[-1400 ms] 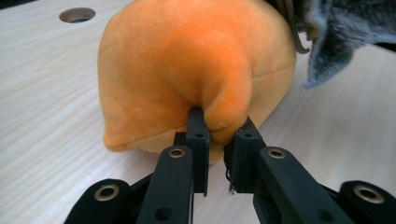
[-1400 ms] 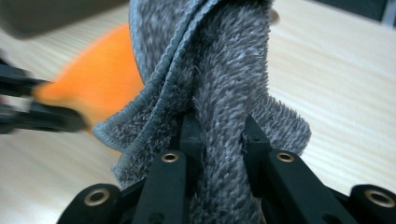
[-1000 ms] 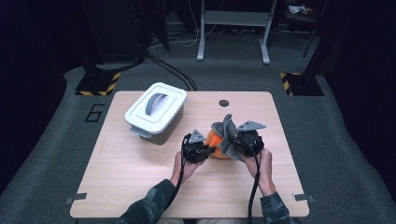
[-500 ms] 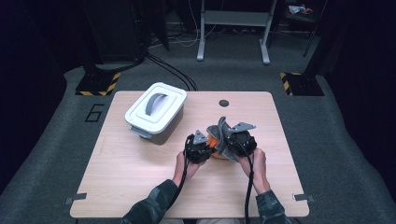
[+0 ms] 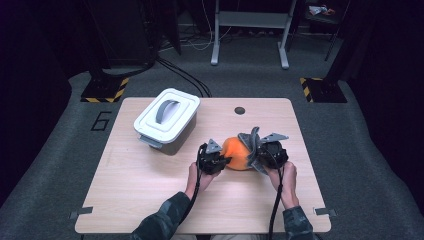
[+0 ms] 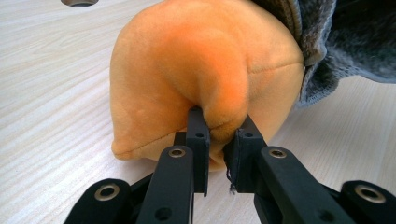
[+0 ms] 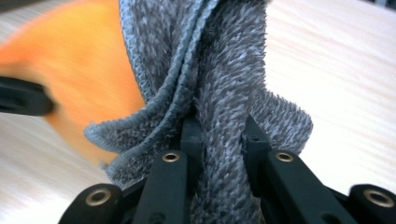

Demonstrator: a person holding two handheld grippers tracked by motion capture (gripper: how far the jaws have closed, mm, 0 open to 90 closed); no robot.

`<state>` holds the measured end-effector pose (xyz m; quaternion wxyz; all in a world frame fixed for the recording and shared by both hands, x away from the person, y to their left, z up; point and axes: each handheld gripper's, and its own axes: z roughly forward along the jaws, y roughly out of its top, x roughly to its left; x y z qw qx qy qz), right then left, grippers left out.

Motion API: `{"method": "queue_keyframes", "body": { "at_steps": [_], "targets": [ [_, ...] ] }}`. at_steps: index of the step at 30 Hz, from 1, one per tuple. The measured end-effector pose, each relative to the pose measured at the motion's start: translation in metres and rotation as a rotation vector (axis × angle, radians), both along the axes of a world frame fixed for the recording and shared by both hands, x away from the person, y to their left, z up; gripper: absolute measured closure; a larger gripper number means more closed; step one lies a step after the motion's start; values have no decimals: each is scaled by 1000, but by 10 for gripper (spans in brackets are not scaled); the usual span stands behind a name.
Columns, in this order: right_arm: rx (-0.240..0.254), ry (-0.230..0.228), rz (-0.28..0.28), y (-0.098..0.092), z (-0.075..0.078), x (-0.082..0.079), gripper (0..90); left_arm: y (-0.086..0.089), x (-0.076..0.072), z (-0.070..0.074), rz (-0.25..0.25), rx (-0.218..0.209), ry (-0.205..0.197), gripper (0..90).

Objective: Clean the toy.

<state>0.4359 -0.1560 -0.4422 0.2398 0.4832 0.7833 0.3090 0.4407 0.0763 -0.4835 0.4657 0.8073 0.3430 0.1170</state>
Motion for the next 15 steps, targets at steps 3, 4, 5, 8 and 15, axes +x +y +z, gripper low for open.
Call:
{"method": "queue_keyframes", "body": {
  "at_steps": [3, 4, 5, 8, 15],
  "targets": [
    [5, 24, -25, -7, -7, 3, 764, 0, 0, 0, -2, 1, 0, 805],
    [13, 46, -43, -15, -15, 7, 764, 0, 1, 0, -6, -4, 8, 805],
    [17, 57, -50, -18, -20, 9, 764, 0, 1, 0, -6, -4, 8, 805],
    [31, 83, -62, -23, -29, 14, 764, 1, 2, -1, -3, -5, 11, 805],
    [61, 142, -76, -28, -52, 23, 762, 2, 2, -1, -5, -7, 15, 805]
  ]
}}
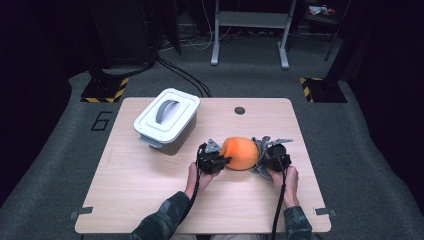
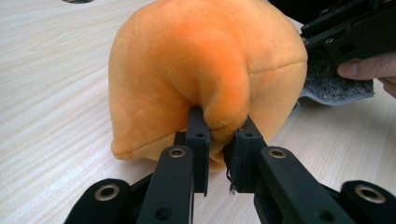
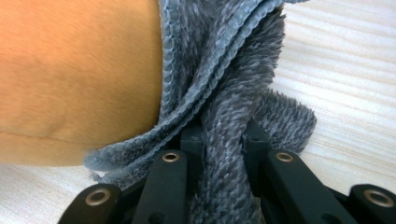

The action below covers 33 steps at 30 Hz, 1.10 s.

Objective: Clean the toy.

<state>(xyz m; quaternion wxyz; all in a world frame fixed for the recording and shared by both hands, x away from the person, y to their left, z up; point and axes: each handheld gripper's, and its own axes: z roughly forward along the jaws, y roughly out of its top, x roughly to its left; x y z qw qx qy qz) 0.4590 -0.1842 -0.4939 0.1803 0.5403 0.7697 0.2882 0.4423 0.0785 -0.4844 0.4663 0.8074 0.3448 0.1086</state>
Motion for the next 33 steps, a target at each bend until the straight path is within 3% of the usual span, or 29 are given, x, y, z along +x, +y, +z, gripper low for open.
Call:
{"method": "queue_keyframes", "body": {
  "at_steps": [4, 7, 9, 10, 11, 12, 13, 17, 18, 20, 22, 23, 26, 29, 33],
  "targets": [
    [-9, -4, -1, -2, 4, -2, 759, 0, -1, 0, 4, -2, 3, 805],
    [-2, -28, -18, -8, 16, -10, 759, 1, 0, 0, 2, 3, 1, 804],
    [12, -70, -28, -10, 35, -20, 759, 1, -1, 0, 1, 6, -3, 804],
    [12, -70, -28, -10, 35, -20, 759, 1, -1, 0, 1, 6, -3, 804],
    [18, -119, -2, -7, 53, -28, 759, 0, -2, 0, 3, 0, -2, 805],
    [18, -119, -2, -7, 53, -28, 759, 0, -2, 0, 3, 0, -2, 805],
    [20, -162, 42, 1, 68, -34, 759, -1, -2, 1, 3, 6, -7, 804],
    [30, -212, 141, 31, 85, -43, 758, -1, -3, 1, 1, 3, -11, 804],
    [30, -212, 141, 31, 85, -43, 758, -1, -3, 1, 1, 3, -11, 804],
    [1, -218, 196, 55, 85, -43, 757, -1, -4, 1, -3, 7, -12, 804],
    [-5, -209, 192, 62, 83, -42, 757, -1, -3, 2, -4, 8, -9, 805],
    [-33, -205, 185, 69, 77, -36, 758, -1, -2, 3, 0, 10, -13, 804],
    [-37, -200, 170, 69, 75, -35, 759, -1, -2, 2, 3, 1, -4, 805],
    [-25, -207, 155, 56, 70, -35, 759, -2, -2, 2, 5, 1, -3, 805],
    [18, -158, 58, 25, 55, -29, 759, -3, -1, 3, 2, 9, -5, 805]
  ]
}}
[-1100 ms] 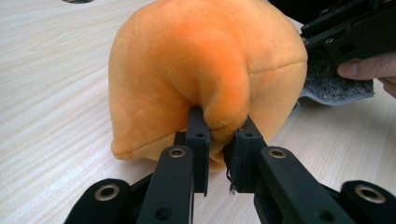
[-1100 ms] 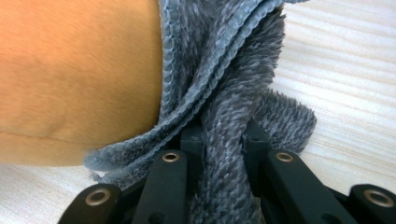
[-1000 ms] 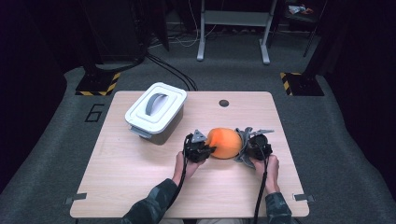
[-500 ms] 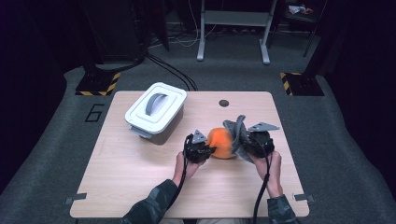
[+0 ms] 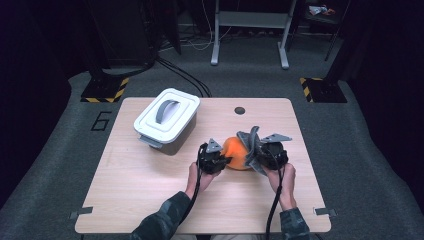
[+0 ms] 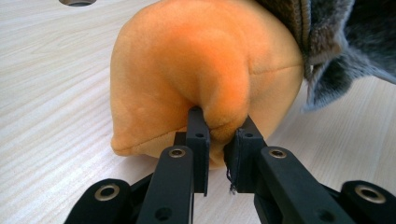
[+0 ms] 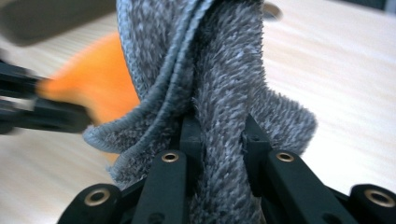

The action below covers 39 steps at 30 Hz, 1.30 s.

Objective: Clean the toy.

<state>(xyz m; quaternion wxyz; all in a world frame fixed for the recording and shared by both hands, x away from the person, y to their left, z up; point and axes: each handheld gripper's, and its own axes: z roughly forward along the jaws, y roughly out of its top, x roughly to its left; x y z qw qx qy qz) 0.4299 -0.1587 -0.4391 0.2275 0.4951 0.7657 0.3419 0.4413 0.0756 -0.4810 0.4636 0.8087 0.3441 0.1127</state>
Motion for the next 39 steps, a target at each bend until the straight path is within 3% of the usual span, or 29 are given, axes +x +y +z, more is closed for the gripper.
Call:
{"method": "queue_keyframes", "body": {
  "at_steps": [3, 4, 5, 6, 9, 11, 17, 24, 26, 27, 28, 31, 32, 35, 37, 38, 39],
  "targets": [
    [-1, 25, -31, -10, -10, 3, 758, 1, 0, 0, -2, 1, 5, 805],
    [0, 68, -67, -18, -22, 7, 758, 1, 0, -1, 3, -7, 9, 805],
    [0, 68, -67, -18, -22, 7, 758, 2, -1, -2, 3, -4, 10, 805],
    [-6, 108, -80, -24, -36, 12, 758, 2, -1, -2, 5, -10, 12, 805],
    [-8, 155, -81, -25, -53, 19, 758, 3, -1, -3, 7, -11, 13, 804],
    [-6, 154, -74, -26, -57, 22, 757, 3, -1, -3, 10, -10, 13, 805],
    [-10, 156, -80, -28, -52, 19, 754, 3, -1, -2, 6, -11, 5, 803],
    [-5, 39, -79, -34, -15, -4, 754, 5, -2, -4, 9, -14, 1, 799],
    [-7, -15, -17, -22, 5, -14, 754, 5, -2, -3, 10, -14, 0, 797],
    [-7, -15, -17, -22, 5, -14, 754, 5, -2, -3, 9, -13, 2, 797],
    [-13, -26, 32, -10, 13, -18, 754, 5, -2, -3, 9, -13, 1, 794],
    [-41, -14, 53, 4, 13, -16, 754, 6, -1, -3, 11, -14, -2, 788],
    [-73, 4, 52, 11, 9, -12, 755, 6, -1, -3, 11, -13, -6, 774],
    [-68, 11, 47, 12, 4, -6, 756, 8, 0, -3, 6, -17, -7, 740],
    [-56, 10, 45, 10, 3, -2, 756, 8, 0, -2, 19, -22, -13, 676],
    [-55, 13, 39, 8, 2, 0, 757, 9, 0, -1, 20, -16, -18, 601],
    [-55, 13, 39, 8, 2, 0, 757, 9, 0, 0, 14, -2, -25, 601]
  ]
}}
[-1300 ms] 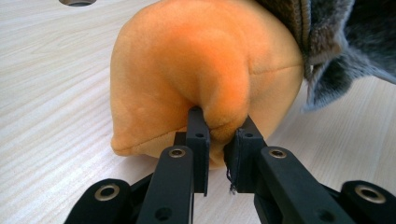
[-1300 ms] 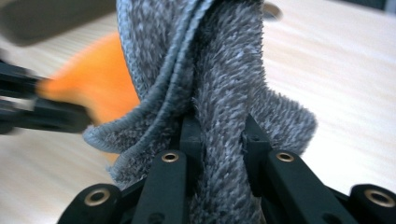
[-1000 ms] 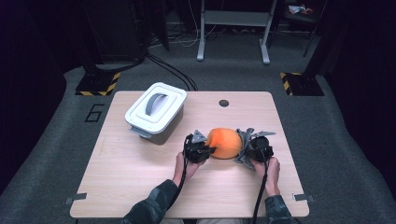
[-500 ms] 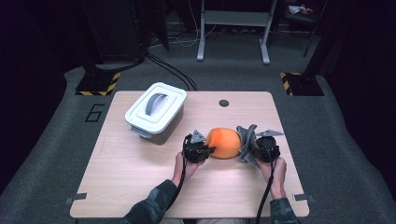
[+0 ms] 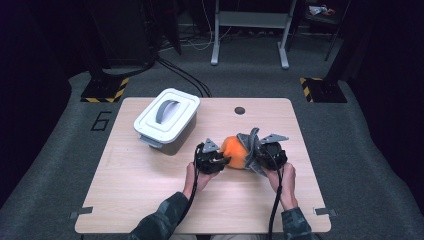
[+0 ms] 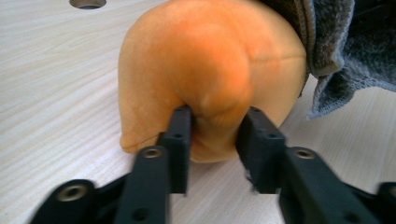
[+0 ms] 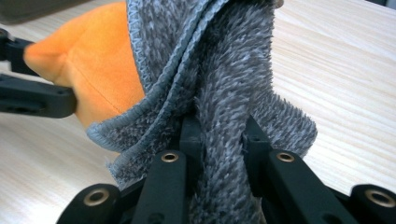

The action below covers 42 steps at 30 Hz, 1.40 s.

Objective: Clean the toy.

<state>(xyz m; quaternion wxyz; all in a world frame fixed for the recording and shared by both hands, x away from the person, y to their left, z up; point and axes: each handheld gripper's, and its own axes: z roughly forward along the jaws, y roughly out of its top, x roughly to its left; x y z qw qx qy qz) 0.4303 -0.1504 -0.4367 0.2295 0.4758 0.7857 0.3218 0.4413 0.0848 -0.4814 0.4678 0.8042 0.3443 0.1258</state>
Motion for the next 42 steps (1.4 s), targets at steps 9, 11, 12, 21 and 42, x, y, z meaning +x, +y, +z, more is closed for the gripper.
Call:
{"method": "queue_keyframes", "body": {
  "at_steps": [9, 11, 12, 21, 42],
  "targets": [
    [8, 2, -1, -4, 0, 6, 757, -3, 3, -1, 18, 65, -63, 410],
    [13, -1, 2, -5, 0, 8, 757, -6, 4, -2, 7, 68, -83, 414],
    [14, -4, 0, -5, 0, 8, 757, -7, 5, -3, -3, 70, -90, 432],
    [31, -10, -20, -7, -2, 11, 756, -15, 4, -7, -7, 75, -108, 766],
    [-28, -87, 82, 41, 22, -8, 756, -8, -5, 11, 33, -18, 0, 820]
  ]
}}
